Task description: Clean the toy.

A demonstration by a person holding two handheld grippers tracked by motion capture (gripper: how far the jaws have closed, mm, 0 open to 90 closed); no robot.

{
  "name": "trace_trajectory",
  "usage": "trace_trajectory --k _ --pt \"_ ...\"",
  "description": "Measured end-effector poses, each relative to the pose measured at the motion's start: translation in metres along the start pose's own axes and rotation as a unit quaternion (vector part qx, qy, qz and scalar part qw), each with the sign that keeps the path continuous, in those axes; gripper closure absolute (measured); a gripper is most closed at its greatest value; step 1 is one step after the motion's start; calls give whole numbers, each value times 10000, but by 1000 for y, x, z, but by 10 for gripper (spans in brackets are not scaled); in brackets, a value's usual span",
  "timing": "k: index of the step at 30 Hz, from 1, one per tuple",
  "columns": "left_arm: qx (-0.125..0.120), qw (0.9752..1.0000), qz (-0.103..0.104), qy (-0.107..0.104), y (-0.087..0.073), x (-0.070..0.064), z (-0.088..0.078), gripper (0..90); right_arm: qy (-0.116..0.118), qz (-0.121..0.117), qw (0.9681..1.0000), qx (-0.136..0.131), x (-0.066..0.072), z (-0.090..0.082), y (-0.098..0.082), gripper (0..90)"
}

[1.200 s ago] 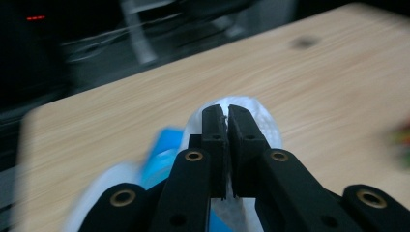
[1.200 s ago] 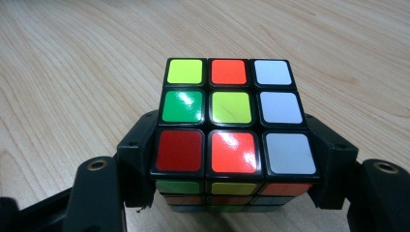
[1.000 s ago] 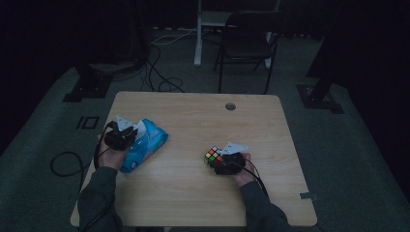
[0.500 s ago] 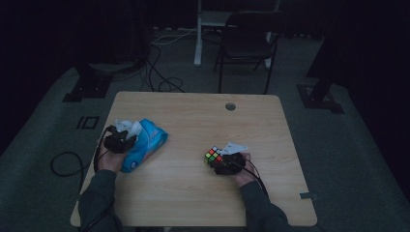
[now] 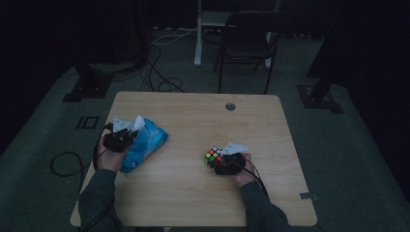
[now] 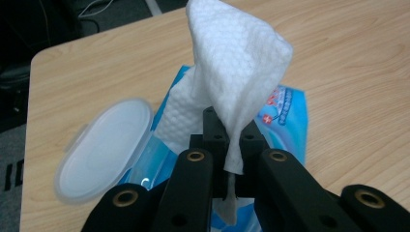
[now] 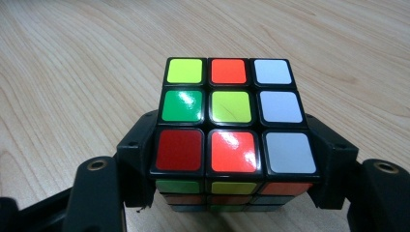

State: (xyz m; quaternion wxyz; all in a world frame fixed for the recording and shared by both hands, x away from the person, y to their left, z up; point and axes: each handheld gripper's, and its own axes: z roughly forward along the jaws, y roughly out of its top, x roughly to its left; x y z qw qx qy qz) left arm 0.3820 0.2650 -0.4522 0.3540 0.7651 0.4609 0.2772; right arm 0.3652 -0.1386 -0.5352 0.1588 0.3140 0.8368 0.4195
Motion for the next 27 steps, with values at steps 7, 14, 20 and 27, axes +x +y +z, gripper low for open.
trace_trajectory --k 7,14,20,27 --pt "-494 9981 -46 -368 17 -8 -16 884 9 5 10000 -6 0 0 0 338" --pt "-737 9948 -1 -706 33 -19 -22 883 16 12 10000 -13 0 0 -1 338" --pt "-804 9919 21 -986 37 -32 -17 881 24 31 10000 -24 -1 0 -1 337" --pt "-867 9876 142 -1300 41 -54 -13 880 42 57 10000 -29 -1 0 -2 333"
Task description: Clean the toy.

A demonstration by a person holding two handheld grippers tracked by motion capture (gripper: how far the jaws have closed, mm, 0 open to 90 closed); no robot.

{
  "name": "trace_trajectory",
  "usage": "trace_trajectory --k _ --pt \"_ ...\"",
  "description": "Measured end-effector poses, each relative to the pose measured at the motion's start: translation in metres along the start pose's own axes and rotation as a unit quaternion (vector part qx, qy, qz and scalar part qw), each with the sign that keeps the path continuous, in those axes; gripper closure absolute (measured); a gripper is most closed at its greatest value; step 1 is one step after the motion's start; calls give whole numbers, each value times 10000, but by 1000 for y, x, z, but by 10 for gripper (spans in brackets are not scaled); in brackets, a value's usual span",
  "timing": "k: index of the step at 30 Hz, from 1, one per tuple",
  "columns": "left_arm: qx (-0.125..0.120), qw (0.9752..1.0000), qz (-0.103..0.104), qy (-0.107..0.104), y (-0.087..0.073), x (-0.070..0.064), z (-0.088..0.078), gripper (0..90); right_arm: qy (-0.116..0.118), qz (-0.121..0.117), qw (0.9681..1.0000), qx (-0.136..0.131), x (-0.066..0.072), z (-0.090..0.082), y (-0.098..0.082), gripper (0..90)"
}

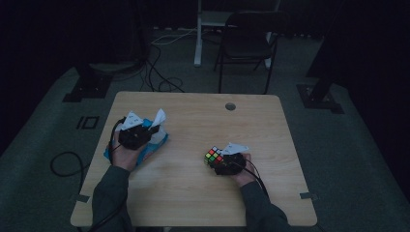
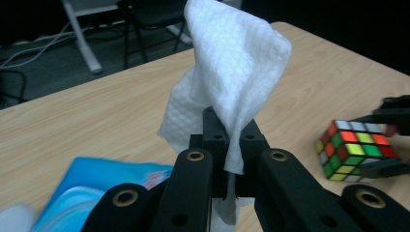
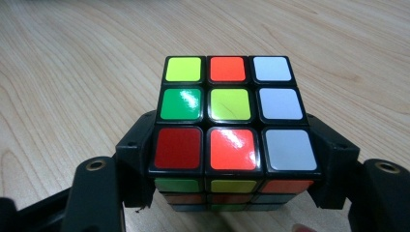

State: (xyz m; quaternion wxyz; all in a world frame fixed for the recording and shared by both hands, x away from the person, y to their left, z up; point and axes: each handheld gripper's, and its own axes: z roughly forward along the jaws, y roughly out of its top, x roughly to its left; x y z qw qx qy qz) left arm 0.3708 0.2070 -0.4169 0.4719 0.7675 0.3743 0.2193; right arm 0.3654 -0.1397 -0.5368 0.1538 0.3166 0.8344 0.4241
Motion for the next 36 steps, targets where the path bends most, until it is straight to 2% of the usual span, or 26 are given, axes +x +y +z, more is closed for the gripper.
trace_trajectory --k 6,9,12,22,25,27,36 --pt "6 9994 105 -340 4 -19 15 880 17 21 10000 39 -1 1 -2 327" --pt "76 9983 206 -546 5 -31 25 880 27 33 10000 39 -1 1 -3 330" --pt "98 9969 271 -732 7 -42 34 880 15 -50 10000 36 0 1 -3 336" --pt "196 9936 424 -1030 11 -61 53 879 -60 -112 9999 -62 3 -2 0 340" --pt "217 9929 425 -1088 10 -65 56 879 -64 -171 9998 -87 5 -3 2 340" --pt "280 9916 442 -1187 8 -71 64 879 -66 -203 9997 -104 7 -4 3 340" --pt "391 9887 421 -1384 2 -84 85 878 -18 -314 9993 -203 12 -7 9 340"
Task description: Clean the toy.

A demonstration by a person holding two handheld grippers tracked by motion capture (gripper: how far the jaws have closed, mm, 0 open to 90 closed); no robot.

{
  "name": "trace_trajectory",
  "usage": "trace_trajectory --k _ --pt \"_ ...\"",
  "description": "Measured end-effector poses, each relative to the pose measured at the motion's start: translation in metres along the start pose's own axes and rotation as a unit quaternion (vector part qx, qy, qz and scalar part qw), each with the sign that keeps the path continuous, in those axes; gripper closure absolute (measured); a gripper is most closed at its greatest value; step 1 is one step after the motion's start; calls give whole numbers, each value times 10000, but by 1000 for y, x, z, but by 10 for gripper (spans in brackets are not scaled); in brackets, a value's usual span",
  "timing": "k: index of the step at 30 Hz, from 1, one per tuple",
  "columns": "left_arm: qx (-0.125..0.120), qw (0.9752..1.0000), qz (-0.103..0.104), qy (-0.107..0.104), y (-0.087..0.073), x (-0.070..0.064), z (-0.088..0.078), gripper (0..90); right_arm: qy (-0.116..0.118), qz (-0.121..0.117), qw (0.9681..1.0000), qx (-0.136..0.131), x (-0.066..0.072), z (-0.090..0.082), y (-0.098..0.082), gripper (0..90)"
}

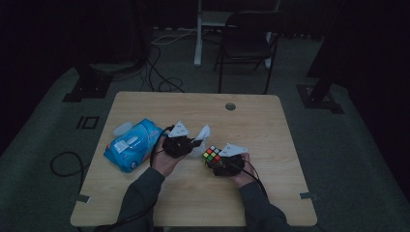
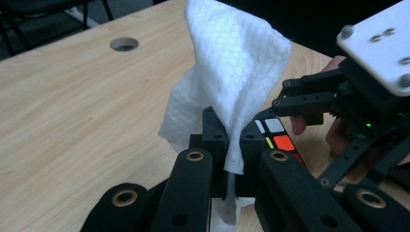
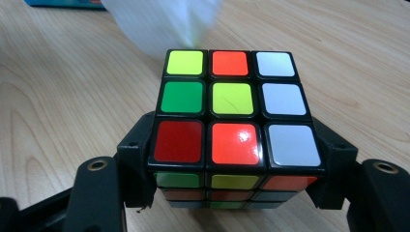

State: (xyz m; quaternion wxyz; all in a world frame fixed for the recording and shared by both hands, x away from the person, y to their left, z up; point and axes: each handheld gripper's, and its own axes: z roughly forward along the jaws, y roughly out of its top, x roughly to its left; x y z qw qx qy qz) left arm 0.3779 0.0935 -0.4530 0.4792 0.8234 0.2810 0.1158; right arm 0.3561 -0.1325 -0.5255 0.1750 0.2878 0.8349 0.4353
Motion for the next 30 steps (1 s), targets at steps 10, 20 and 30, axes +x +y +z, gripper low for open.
trace_trajectory --k 10,20,30 --pt "167 9998 79 -114 -1 -8 23 878 50 -63 9999 -63 4 0 2 341" --pt "362 9985 227 -333 -4 -21 40 878 53 -62 9999 -67 6 -1 4 341" --pt "451 9964 442 -559 -3 -34 41 878 31 -42 9999 -86 5 -2 4 340"
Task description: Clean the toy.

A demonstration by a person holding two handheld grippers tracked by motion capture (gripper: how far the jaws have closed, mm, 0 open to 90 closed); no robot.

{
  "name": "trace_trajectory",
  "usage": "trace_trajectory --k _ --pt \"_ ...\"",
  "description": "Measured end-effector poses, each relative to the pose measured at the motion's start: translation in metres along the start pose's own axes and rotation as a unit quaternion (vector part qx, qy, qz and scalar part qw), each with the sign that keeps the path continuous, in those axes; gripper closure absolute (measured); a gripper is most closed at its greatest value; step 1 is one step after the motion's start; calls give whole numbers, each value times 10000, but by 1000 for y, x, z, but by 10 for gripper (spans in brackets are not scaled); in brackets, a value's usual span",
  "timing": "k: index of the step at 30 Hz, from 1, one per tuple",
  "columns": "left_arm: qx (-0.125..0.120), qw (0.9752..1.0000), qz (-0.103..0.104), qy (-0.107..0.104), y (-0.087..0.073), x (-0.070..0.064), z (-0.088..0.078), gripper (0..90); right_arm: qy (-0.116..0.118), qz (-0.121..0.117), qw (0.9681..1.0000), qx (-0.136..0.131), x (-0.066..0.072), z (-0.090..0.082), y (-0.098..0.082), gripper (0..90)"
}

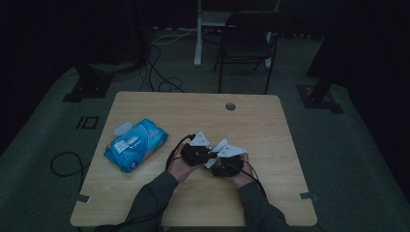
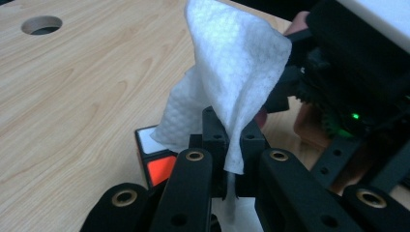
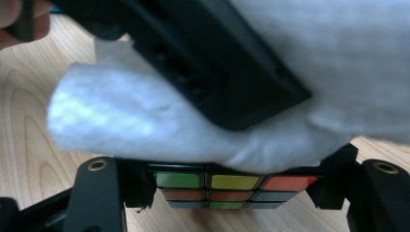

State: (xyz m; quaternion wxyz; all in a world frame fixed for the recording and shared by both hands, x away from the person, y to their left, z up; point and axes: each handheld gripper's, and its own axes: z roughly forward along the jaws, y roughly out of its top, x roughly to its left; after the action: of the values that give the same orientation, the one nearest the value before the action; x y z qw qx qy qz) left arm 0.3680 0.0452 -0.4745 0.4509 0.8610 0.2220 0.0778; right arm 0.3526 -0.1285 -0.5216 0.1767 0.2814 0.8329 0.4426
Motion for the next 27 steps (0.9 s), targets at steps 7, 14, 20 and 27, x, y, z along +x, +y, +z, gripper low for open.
trace_trajectory --k 7,14,20,27 --pt "66 9997 46 221 -1 6 -5 878 -14 -45 10000 -5 0 0 0 341" --pt "15 9983 -157 565 -5 22 -16 878 -31 -52 10000 -17 0 -1 0 341" --pt "14 9973 -222 694 -6 29 -21 878 -24 -40 10000 -27 0 -1 0 341" --pt "32 9960 -302 834 -8 34 -21 877 -8 -54 10000 -36 0 -1 0 341"
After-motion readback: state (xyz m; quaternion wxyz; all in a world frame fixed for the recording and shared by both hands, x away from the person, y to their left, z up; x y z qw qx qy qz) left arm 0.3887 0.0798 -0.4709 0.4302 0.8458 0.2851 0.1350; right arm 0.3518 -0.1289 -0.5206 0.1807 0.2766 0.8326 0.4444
